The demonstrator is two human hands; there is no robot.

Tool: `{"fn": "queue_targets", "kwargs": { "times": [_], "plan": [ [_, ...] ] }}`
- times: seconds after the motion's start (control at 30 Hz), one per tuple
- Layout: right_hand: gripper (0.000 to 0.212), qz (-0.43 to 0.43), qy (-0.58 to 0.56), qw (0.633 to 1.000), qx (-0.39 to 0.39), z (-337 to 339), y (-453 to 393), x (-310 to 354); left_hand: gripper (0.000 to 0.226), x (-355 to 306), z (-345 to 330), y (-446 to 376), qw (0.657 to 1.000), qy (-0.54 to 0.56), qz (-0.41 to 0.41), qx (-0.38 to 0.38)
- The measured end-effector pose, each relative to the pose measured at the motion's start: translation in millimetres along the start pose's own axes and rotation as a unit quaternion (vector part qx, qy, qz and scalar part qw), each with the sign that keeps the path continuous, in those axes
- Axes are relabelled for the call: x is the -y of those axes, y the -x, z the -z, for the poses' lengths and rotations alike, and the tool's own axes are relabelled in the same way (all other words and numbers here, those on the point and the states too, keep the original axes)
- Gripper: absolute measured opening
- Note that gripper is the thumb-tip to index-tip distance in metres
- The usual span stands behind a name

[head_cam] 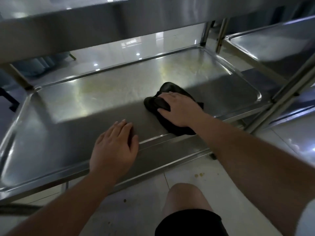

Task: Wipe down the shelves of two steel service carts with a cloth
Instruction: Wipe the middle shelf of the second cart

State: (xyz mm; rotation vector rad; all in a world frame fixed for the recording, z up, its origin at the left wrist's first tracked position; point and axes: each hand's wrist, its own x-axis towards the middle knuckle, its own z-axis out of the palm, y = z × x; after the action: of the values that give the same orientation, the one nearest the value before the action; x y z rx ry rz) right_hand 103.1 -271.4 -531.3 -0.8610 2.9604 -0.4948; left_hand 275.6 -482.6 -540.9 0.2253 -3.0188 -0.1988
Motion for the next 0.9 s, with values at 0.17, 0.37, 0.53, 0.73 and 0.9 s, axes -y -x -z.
{"fn": "queue_targets", "kwargs": {
  "times": [0.17, 0.37, 0.53, 0.73, 0.9],
  "plan": [
    [0.047, -0.09, 0.003, 0.996, -0.013, 42, 17, -102, 0.064, -3, -1, -1, 1.0, 0.01, -0.005, -0.007],
    [0.062, -0.37, 0.052, 0.923, -0.097, 60, 26, -183, 0.062, -5, -1, -3, 1.0, 0.009, 0.001, -0.002],
    [0.069, -0.398, 0.03, 0.914, -0.077, 36, 18, -115, 0.054, -3, -5, -4, 1.0, 0.011, 0.0, -0.003],
    [0.063, -0.225, 0.045, 0.972, -0.043, -13, 30, 26, 0.052, 4, -3, -8, 0.999, 0.04, -0.017, 0.001],
    [0.076, -0.146, 0.018, 0.989, -0.007, -39, 38, 108, 0.056, 28, 15, -26, 0.98, 0.176, -0.025, 0.093]
  ]
}}
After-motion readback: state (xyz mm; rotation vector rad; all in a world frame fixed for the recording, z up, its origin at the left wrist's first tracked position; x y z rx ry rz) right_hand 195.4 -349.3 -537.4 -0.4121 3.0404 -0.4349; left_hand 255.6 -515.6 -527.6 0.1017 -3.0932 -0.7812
